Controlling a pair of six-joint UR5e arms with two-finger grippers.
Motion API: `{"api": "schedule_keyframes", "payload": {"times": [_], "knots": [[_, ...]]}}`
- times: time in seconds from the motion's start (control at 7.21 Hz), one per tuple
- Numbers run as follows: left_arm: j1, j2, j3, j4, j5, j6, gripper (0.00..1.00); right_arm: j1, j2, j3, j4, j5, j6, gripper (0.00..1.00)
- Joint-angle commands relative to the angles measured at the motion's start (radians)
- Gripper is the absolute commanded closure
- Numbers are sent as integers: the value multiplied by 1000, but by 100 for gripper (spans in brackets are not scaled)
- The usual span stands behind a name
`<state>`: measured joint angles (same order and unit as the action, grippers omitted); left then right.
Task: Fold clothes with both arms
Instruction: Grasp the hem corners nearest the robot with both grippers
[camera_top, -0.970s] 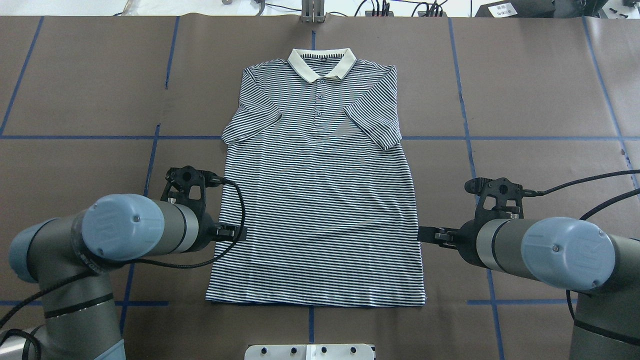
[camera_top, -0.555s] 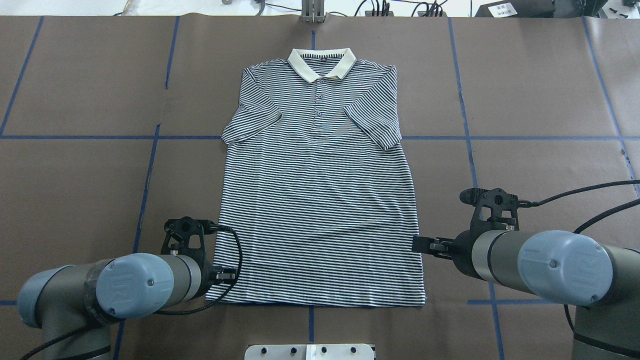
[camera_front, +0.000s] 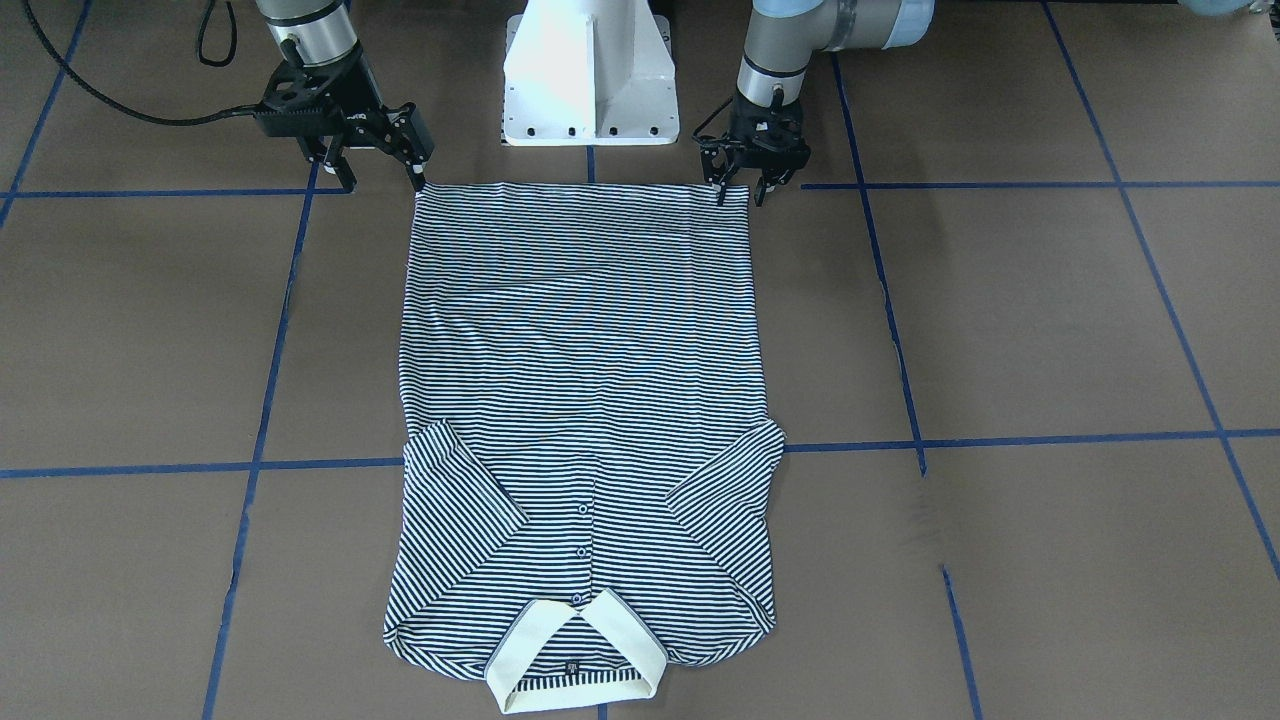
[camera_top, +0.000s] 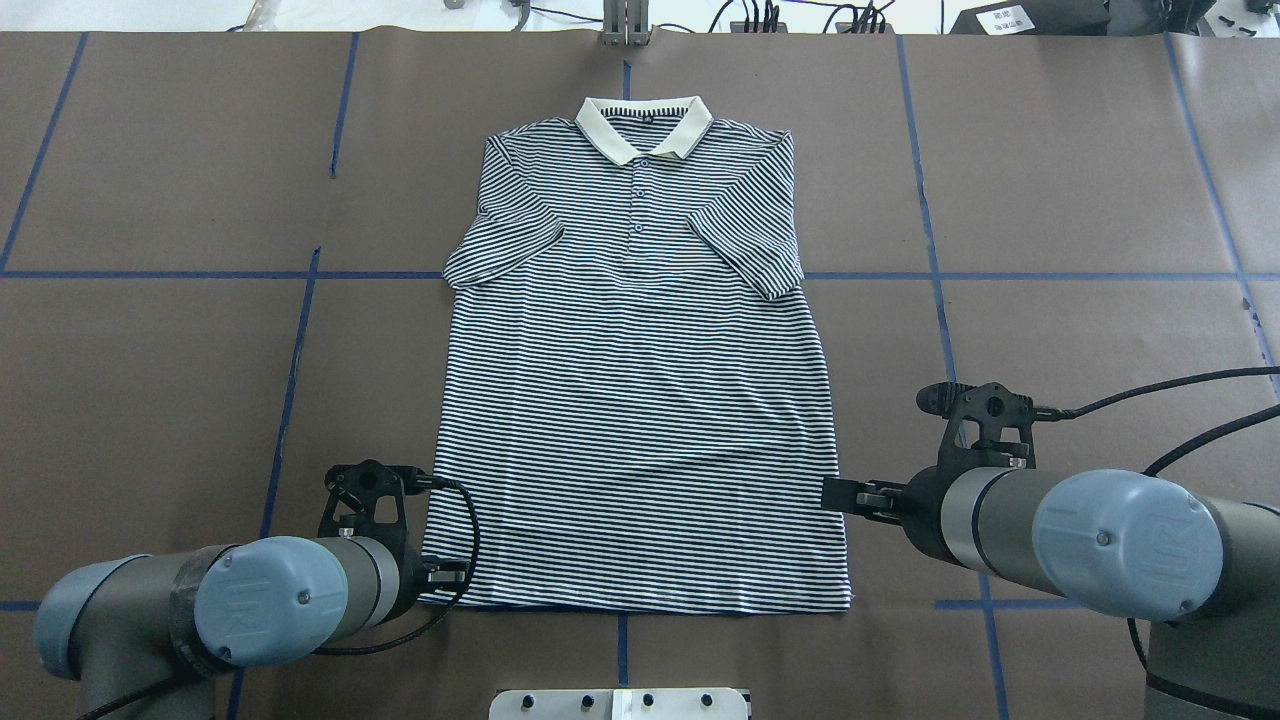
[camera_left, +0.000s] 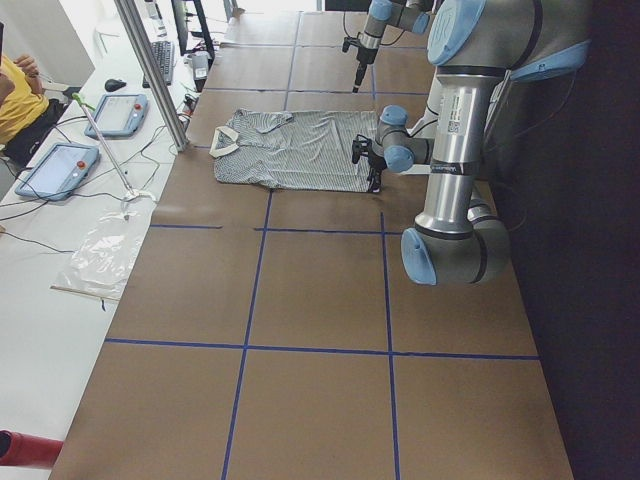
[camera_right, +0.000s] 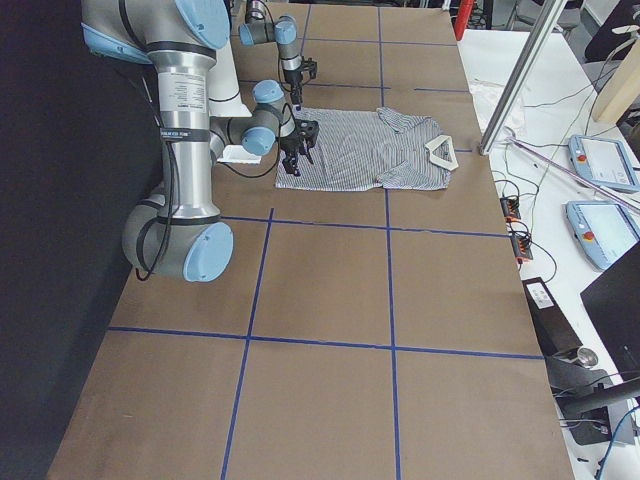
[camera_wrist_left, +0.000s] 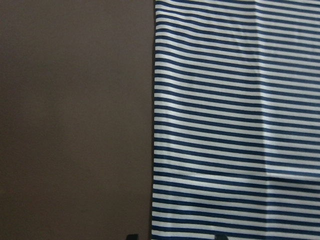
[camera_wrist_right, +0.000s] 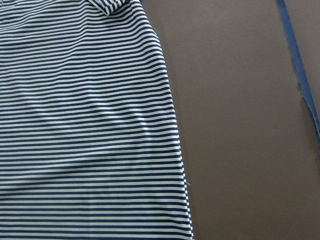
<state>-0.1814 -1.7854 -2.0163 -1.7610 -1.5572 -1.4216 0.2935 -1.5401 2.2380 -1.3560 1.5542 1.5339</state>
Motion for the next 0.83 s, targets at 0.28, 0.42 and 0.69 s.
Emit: {"api": "schedule_keyframes", "payload": {"times": [0.28,0.42,0.69], "knots": [[11,3,7,2,0,0,55,-1,0,0,-2,0,0,6],[13,7,7,2,0,0,55,-1,0,0,-2,0,0,6],[19,8,7,0,0,-2,61,-1,-2,-1,-2,0,0,5]]}}
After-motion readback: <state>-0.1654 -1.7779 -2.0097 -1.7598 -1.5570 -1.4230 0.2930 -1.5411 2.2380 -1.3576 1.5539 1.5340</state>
